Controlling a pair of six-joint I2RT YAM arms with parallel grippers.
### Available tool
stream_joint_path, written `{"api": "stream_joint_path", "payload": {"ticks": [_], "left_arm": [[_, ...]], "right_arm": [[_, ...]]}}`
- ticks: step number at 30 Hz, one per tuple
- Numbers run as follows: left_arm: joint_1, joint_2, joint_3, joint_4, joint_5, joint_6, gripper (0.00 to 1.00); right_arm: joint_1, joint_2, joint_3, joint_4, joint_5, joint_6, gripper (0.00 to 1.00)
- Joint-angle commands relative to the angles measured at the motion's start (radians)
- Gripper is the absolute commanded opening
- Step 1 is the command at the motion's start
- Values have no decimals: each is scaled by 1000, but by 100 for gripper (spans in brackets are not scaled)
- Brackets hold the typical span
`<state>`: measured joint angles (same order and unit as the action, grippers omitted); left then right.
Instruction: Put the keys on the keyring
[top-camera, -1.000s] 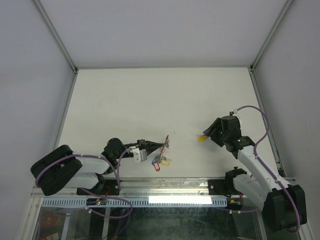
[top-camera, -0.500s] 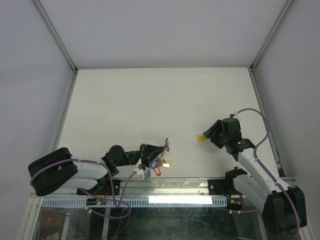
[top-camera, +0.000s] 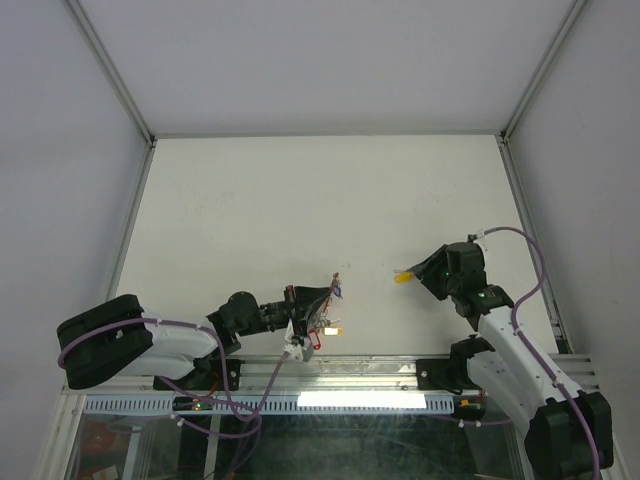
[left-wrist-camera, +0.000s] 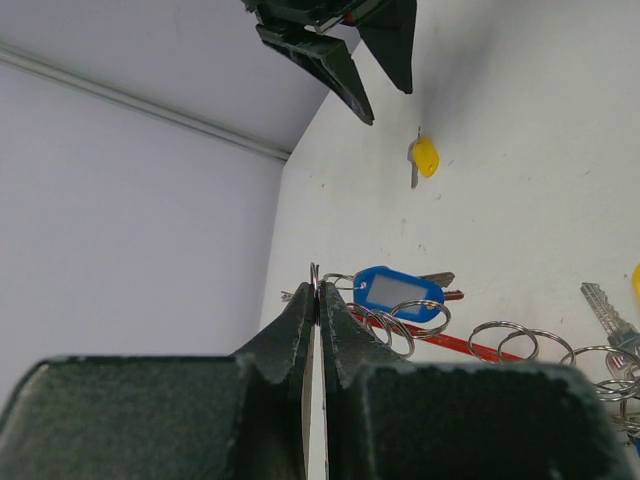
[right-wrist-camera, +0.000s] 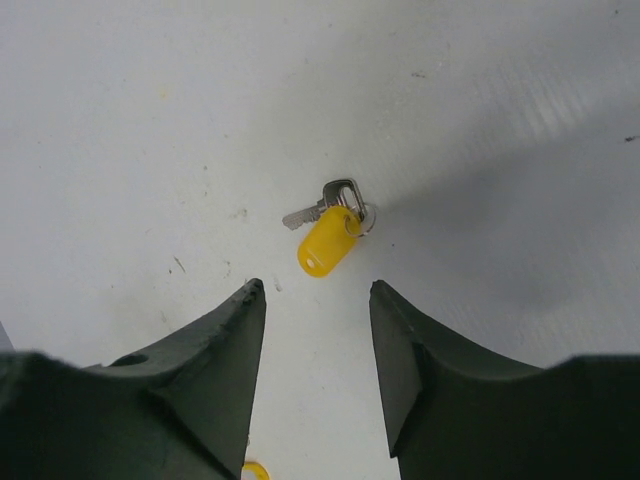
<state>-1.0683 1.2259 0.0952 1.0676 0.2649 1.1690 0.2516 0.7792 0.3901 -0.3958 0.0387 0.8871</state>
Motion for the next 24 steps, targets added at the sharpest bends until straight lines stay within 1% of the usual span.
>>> {"api": "stream_joint_path", "payload": {"ticks": [1, 4, 10, 19, 24], "left_arm": [[-13, 11, 15, -58, -33, 9, 0], [-13, 9, 17, -62, -33, 2, 0], [-13, 12, 21, -64, -39, -9, 0], [-13, 17, 27, -73, -41, -21, 0], [-13, 21, 32, -82, -43, -25, 0]], "right_arm": [[-10, -19, -19, 8, 32, 79, 47], [-13, -1, -32, 9, 42, 95, 46], [-45, 40, -85, 127, 22, 132, 44], [-109, 146, -148, 313, -67, 209, 40], [-131, 180, -173, 365, -109, 246, 38]]}}
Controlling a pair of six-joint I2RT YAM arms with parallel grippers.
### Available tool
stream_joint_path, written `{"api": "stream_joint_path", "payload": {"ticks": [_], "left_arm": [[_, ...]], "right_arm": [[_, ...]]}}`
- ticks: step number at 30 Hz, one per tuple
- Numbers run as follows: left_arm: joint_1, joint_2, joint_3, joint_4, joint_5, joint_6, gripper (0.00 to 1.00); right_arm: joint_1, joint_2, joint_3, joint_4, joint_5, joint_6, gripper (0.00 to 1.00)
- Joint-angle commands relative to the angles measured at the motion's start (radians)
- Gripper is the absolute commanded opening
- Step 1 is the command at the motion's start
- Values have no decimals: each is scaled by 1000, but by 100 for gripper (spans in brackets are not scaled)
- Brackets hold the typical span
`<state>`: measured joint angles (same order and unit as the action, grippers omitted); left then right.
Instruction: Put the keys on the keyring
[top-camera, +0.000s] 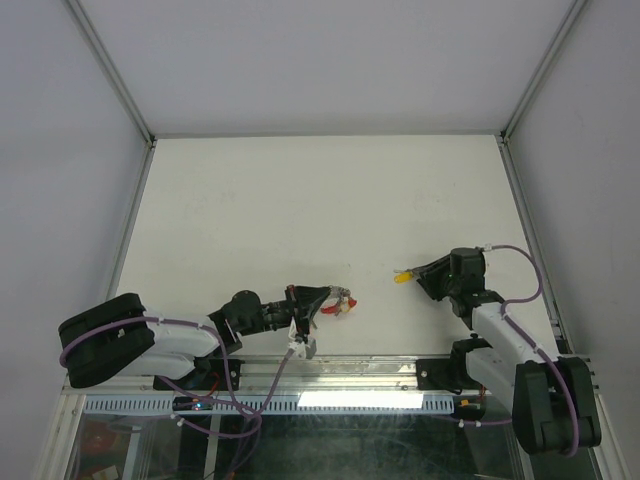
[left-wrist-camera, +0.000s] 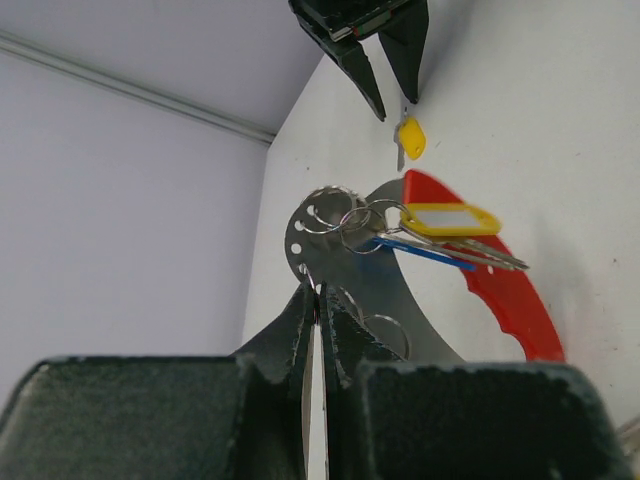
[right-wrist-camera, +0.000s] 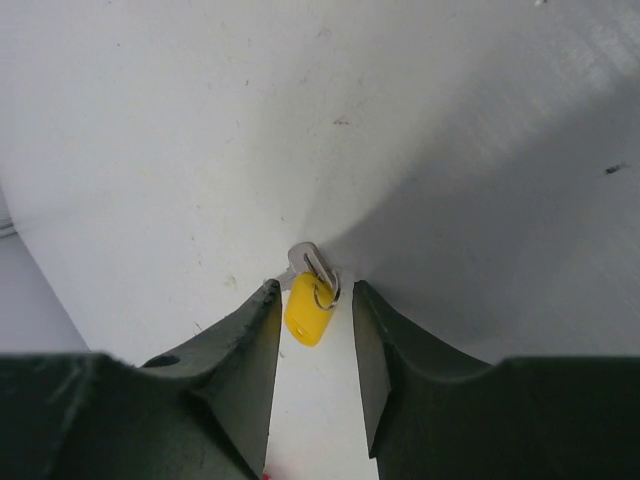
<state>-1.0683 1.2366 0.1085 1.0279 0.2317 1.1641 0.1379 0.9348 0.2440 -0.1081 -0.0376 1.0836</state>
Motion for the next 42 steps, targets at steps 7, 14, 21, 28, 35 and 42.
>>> {"api": "stream_joint_path", "payload": {"ticks": [7, 14, 21, 28, 35, 42], "left_arm": [[-13, 12, 23, -49, -11, -24, 0], [-13, 13, 25, -56, -12, -30, 0], [-13, 17, 30, -64, -17, -35, 0], [-13, 24, 34, -73, -20, -37, 0], [-13, 23, 59, -78, -58, -114, 0], [-9, 24, 180, -165, -235, -386, 0]], "right_arm": [[-31, 21, -58, 106, -71, 107, 35], [-45, 18, -74, 130, -47, 125, 31], [-56, 79, -74, 211, -59, 133, 26], [-64, 161, -70, 292, -95, 133, 19], [-70, 156, -41, 283, -101, 59, 0], [-69, 104, 135, 180, -194, -310, 0]]}}
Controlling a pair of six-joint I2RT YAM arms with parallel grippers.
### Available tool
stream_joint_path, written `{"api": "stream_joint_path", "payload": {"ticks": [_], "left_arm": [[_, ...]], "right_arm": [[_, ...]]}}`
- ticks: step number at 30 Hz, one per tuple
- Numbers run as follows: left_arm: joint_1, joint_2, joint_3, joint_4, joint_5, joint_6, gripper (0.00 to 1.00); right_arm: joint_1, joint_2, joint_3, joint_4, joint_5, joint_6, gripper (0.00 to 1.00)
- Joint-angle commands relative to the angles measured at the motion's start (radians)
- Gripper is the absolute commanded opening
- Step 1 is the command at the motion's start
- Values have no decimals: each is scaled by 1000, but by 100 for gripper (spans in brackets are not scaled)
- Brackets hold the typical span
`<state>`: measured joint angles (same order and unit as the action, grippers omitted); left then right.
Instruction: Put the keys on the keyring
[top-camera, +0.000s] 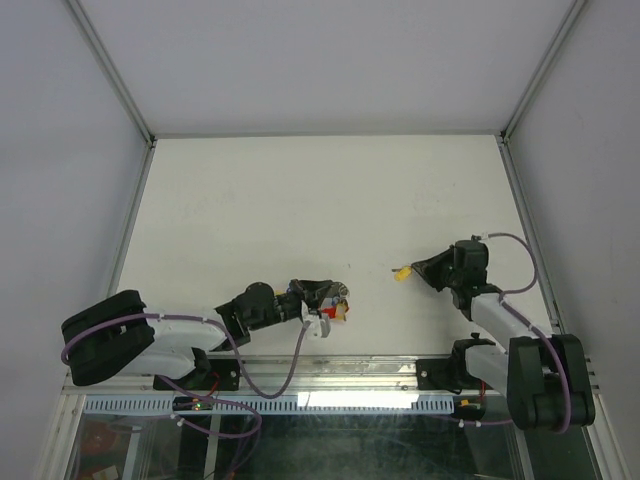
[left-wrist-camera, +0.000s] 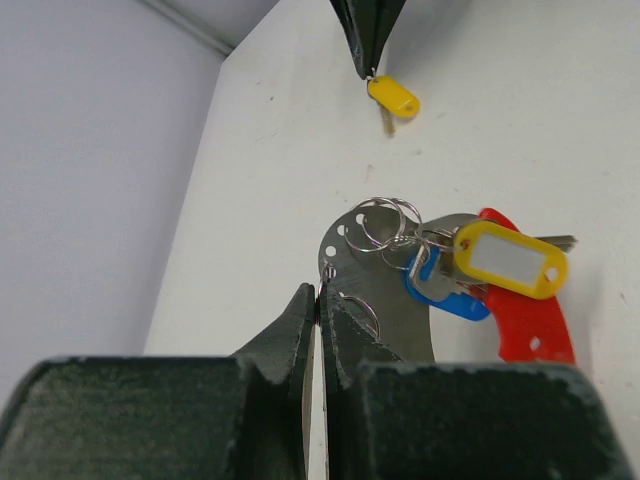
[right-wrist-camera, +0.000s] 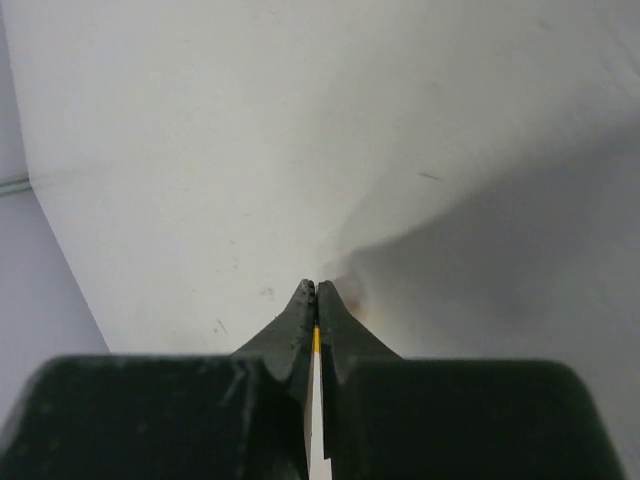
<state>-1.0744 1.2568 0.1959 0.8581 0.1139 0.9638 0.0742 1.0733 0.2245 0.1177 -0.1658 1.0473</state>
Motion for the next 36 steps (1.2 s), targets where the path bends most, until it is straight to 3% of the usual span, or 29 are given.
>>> {"api": "stream_joint_path", "payload": {"ticks": [1, 3, 9, 14, 18, 22, 25, 30, 36], "left_arm": [[-1, 10, 106, 6, -138, -221, 0], [4, 25, 143, 3, -185, -283, 0], [73, 37, 248, -81, -240, -546, 0], [175, 8, 281, -120, -142, -720, 0], [206, 3, 231, 13, -30, -765, 0], [221, 38, 221, 47, 69, -788, 0], [222, 36, 184, 110, 51, -800, 0], [222, 8, 17, 445, -70, -832, 0], [223, 31, 9, 464, 27, -805, 1]], "right_arm": [[-6, -29, 194, -88, -95, -342, 0], [-6, -19, 264, -154, -143, -474, 0], [-5, -20, 380, -240, -307, -669, 0], [-2, -39, 443, -303, -384, -796, 0], [7, -25, 491, -334, -487, -881, 0], [43, -10, 525, -356, -592, -967, 0], [118, -4, 544, -373, -582, -1026, 0], [285, 14, 563, -376, -498, -1099, 0], [396, -1, 519, -196, -498, -1043, 0]]}}
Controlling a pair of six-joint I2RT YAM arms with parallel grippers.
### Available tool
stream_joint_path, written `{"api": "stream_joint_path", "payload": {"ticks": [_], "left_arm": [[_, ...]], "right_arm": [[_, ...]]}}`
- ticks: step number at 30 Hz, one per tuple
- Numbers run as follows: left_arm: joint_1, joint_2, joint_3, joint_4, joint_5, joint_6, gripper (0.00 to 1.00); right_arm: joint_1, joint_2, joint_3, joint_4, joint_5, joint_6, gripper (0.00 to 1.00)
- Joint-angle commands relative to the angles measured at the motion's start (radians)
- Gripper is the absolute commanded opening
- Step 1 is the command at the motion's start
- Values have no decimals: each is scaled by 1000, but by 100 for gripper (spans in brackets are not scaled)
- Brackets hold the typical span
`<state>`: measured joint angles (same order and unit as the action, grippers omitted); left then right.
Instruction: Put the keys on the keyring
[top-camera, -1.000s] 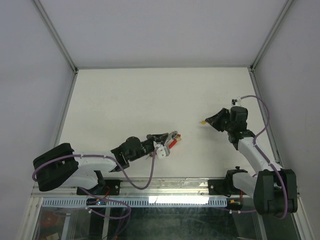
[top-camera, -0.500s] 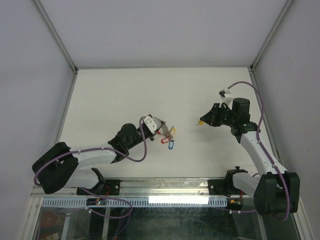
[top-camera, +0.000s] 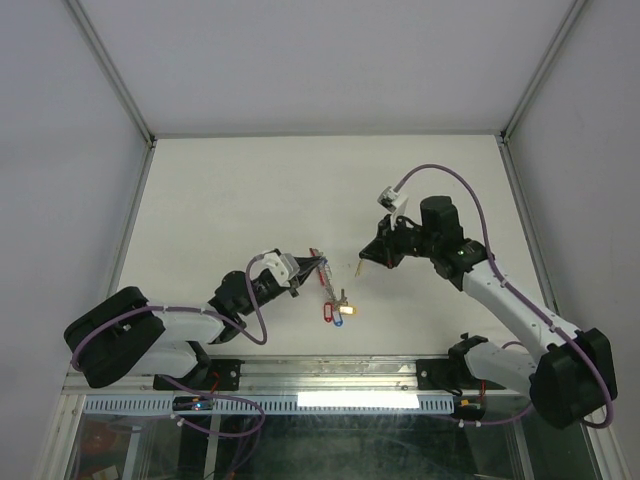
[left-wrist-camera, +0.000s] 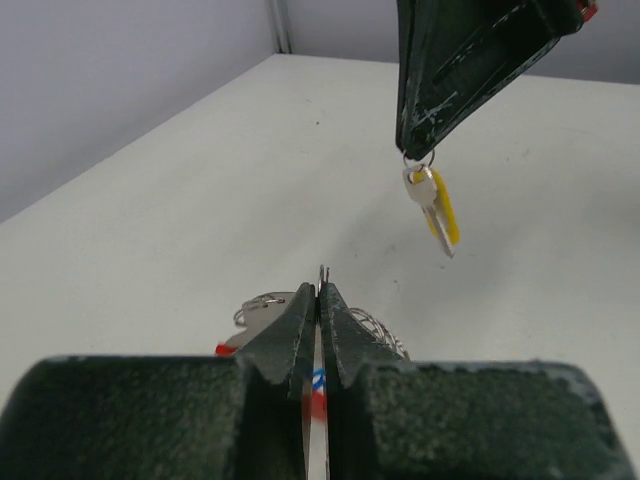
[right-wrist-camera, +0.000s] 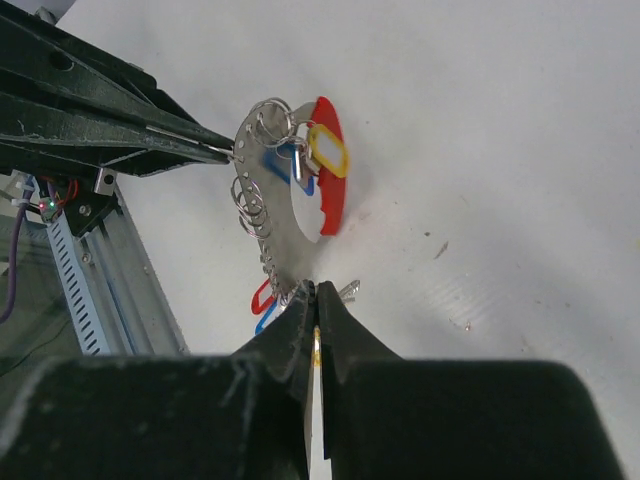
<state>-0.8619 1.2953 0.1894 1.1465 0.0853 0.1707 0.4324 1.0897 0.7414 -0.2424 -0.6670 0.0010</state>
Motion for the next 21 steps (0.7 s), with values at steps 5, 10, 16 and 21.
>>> {"api": "stream_joint_path", "payload": {"ticks": [5, 10, 16, 21], "left_arm": [[10, 32, 17, 208, 39, -37, 0], [10, 45, -6, 270, 15, -46, 0], [11, 48, -6, 269, 15, -45, 0], [10, 50, -4, 267, 16, -45, 0]], "right_arm": [[104, -10, -42, 292, 22, 45, 0], [148, 3, -94, 435, 36, 120, 0], [187, 16, -118, 535, 60, 163, 0], [201, 35, -142, 623, 63, 215, 0]]}}
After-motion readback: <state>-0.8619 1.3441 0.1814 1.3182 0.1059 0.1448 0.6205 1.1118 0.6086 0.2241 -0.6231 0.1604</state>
